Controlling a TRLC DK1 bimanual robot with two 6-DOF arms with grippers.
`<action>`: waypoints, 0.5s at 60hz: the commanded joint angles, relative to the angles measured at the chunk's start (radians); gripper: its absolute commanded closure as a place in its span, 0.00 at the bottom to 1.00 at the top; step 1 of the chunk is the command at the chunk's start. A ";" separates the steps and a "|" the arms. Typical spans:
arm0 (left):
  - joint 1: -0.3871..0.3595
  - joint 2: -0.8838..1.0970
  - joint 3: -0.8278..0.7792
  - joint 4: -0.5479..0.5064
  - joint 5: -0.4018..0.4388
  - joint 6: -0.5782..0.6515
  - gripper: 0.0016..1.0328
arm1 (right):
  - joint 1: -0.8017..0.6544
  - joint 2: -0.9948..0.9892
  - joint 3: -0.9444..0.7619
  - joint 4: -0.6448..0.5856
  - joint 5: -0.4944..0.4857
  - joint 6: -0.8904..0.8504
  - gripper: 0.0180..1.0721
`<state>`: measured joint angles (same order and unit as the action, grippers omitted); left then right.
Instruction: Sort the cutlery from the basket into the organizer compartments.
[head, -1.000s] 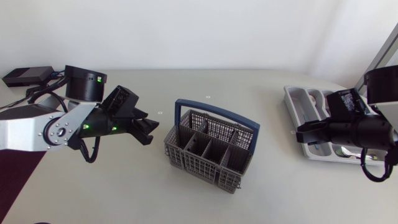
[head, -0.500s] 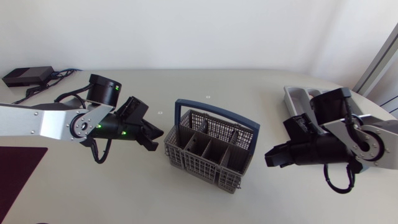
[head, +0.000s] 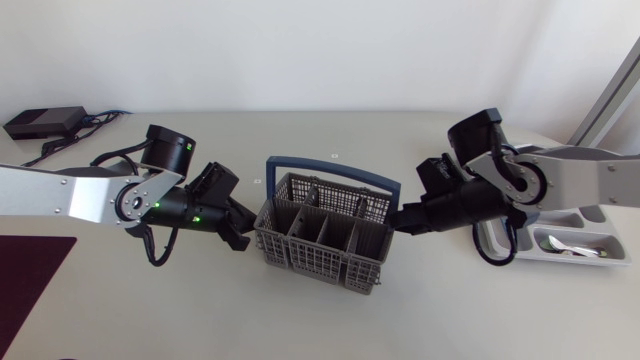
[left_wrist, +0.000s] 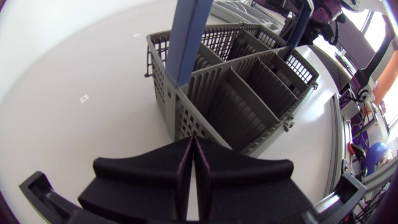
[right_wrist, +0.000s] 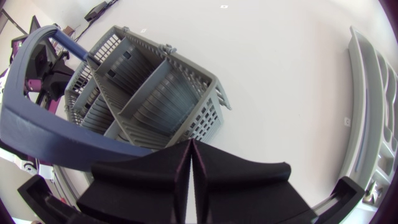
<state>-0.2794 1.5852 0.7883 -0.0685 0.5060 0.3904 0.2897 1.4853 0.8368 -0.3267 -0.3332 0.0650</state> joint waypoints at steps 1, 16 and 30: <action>0.014 0.021 0.023 -0.004 0.035 0.025 0.97 | 0.019 0.059 0.059 0.018 -0.012 0.039 0.95; 0.052 0.038 0.038 -0.002 0.051 0.045 0.97 | 0.046 0.182 0.197 0.017 -0.007 0.071 0.95; 0.072 0.065 0.077 -0.002 0.058 0.045 0.97 | 0.045 0.282 0.308 0.012 -0.004 0.081 0.95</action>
<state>-0.2043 1.6276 0.8173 -0.0750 0.5381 0.4164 0.3134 1.7313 1.0996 -0.3183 -0.3248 0.1169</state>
